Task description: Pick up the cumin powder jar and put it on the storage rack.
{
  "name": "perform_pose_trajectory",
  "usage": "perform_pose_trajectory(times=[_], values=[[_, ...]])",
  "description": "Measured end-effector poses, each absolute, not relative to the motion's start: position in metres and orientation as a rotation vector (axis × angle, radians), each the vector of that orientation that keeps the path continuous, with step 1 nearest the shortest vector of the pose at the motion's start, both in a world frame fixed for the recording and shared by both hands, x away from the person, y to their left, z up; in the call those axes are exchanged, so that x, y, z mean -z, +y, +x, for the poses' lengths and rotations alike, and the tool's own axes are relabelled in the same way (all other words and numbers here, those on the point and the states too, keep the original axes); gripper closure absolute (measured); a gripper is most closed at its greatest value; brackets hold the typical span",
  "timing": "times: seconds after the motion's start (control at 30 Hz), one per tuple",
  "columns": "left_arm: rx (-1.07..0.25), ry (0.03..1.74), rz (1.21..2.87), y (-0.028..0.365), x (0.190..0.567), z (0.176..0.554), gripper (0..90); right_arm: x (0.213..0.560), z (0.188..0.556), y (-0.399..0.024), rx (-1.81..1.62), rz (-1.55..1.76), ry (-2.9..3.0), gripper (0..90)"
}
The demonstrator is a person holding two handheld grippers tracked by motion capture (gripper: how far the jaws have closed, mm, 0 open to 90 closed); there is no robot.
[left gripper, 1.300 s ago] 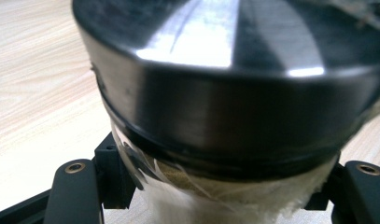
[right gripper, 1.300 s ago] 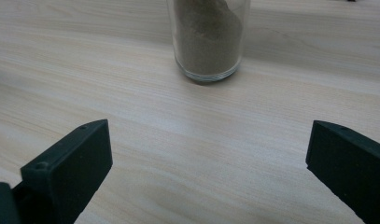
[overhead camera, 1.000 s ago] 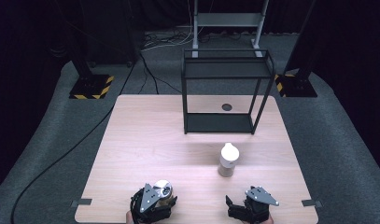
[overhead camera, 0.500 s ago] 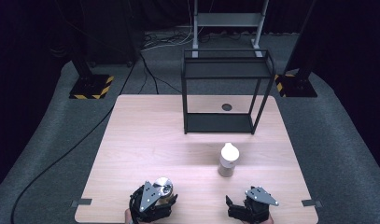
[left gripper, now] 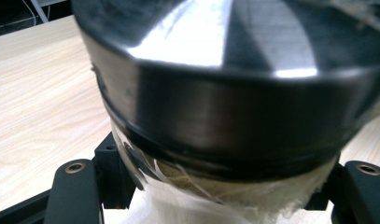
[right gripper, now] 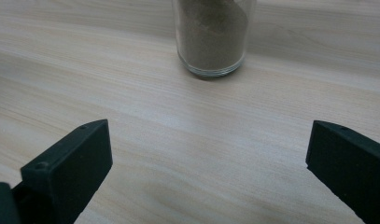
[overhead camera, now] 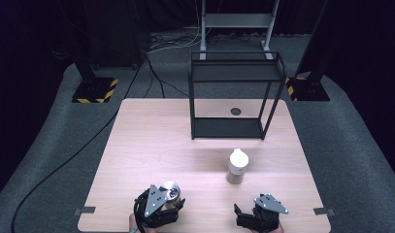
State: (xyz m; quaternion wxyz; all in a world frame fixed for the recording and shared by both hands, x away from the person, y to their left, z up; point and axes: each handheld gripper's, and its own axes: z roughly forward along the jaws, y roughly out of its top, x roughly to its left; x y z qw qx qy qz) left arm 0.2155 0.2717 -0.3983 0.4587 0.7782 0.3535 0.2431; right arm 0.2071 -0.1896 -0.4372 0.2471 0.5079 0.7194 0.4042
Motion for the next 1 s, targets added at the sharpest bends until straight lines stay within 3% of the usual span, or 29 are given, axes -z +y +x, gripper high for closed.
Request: perform_pose_trajectory(times=[1.0], values=[[-0.634, 0.766, 1.909, 0.26, 0.365, 0.244, 30.6, 0.436, 0.206, -0.19, -1.102, 1.374, 1.966, 0.0]])
